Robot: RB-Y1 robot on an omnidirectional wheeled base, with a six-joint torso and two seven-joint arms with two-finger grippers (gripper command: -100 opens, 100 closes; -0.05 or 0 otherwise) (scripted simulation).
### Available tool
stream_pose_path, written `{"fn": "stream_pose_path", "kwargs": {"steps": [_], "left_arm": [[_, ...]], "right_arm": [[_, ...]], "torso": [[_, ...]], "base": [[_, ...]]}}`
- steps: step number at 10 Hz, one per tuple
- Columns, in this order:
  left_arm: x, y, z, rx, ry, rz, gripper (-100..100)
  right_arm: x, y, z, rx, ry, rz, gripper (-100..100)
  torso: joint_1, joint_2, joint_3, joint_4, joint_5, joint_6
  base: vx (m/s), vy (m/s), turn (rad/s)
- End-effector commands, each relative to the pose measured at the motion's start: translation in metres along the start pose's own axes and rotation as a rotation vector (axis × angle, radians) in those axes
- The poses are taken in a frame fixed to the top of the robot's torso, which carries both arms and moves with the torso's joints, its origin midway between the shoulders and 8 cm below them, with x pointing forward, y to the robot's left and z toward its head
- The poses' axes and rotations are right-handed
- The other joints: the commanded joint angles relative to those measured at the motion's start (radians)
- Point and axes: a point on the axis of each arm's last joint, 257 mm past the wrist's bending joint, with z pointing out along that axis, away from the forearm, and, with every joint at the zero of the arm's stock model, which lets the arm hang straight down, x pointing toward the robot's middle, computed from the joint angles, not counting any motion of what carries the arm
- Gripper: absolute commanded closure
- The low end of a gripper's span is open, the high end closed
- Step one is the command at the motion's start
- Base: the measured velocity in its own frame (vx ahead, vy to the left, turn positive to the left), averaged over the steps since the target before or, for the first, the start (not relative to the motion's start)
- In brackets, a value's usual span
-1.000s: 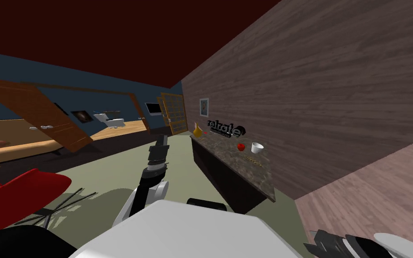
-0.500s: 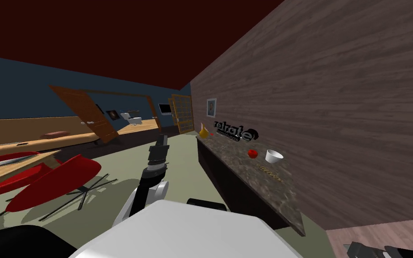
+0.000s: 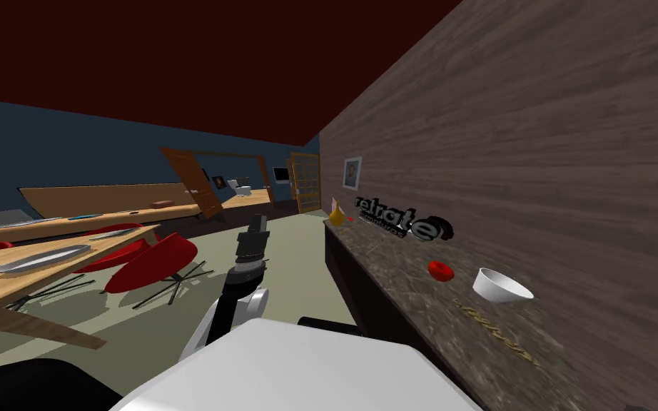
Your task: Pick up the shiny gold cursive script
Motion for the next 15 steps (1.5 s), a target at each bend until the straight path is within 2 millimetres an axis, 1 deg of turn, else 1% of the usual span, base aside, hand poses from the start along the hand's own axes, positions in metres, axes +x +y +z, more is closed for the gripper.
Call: {"fn": "stream_pose_path", "kwargs": {"steps": [1, 2, 3, 4, 5, 6, 8, 9, 10, 14, 15], "left_arm": [[0.0, 0.0, 0.0, 0.0, 0.0, 0.0, 0], [0.0, 0.0, 0.0, 0.0, 0.0, 0.0, 0], [0.0, 0.0, 0.0, 0.0, 0.0, 0.0, 0], [0.0, 0.0, 0.0, 0.0, 0.0, 0.0, 0], [0.0, 0.0, 0.0, 0.0, 0.0, 0.0, 0], [0.0, 0.0, 0.0, 0.0, 0.0, 0.0, 0], [0.0, 0.0, 0.0, 0.0, 0.0, 0.0, 0], [0.0, 0.0, 0.0, 0.0, 0.0, 0.0, 0], [0.0, 0.0, 0.0, 0.0, 0.0, 0.0, 0], [0.0, 0.0, 0.0, 0.0, 0.0, 0.0, 0], [0.0, 0.0, 0.0, 0.0, 0.0, 0.0, 0]], "right_arm": [[0.008, -0.008, -0.01, 0.011, 0.016, 0.013, -100], [0.011, -0.008, -0.013, 0.009, 0.021, 0.019, -100], [0.015, -0.004, -0.013, -0.009, 0.029, 0.026, -100], [0.012, -0.005, -0.011, 0.002, 0.024, 0.022, -100], [0.012, -0.005, -0.011, -0.001, 0.024, 0.022, 0], [0.014, -0.001, 0.001, -0.003, 0.019, 0.024, -100], [0.016, 0.005, 0.015, -0.005, 0.014, 0.027, -100], [0.014, 0.002, 0.01, -0.004, 0.016, 0.027, -100], [0.014, 0.002, 0.011, -0.004, 0.015, 0.026, 100], [0.014, 0.003, 0.011, -0.005, 0.015, 0.026, 100], [0.014, 0.003, 0.011, -0.005, 0.015, 0.026, 0]], "torso": [[0.0, 0.0, 0.0, 0.0, 0.0, 0.0], [0.0, 0.001, 0.0, 0.0, 0.0, 0.0], [0.001, 0.002, 0.001, 0.0, 0.0, 0.001], [0.004, 0.002, 0.001, 0.0, 0.0, 0.001], [0.002, 0.008, 0.004, 0.002, 0.0, 0.002], [0.0, 0.013, 0.008, 0.003, 0.0, 0.002], [-0.004, 0.017, 0.01, 0.004, -0.001, 0.002], [-0.004, 0.018, 0.01, 0.004, -0.002, 0.003], [-0.003, 0.018, 0.01, 0.004, -0.001, 0.003], [-0.003, 0.017, 0.01, 0.004, -0.002, 0.003], [-0.003, 0.017, 0.01, 0.004, -0.002, 0.003]], "base": [[0.202, 0.035, 0.307], [0.188, 0.055, 0.257], [0.2, 0.085, 0.222], [0.093, 0.038, 0.041], [0.018, 0.006, -0.004], [0.006, -0.018, 0.026], [-0.004, -0.041, 0.024], [-0.002, -0.017, 0.005], [0.0, 0.0, 0.0], [0.0, 0.0, 0.0], [0.0, 0.0, 0.0]]}}
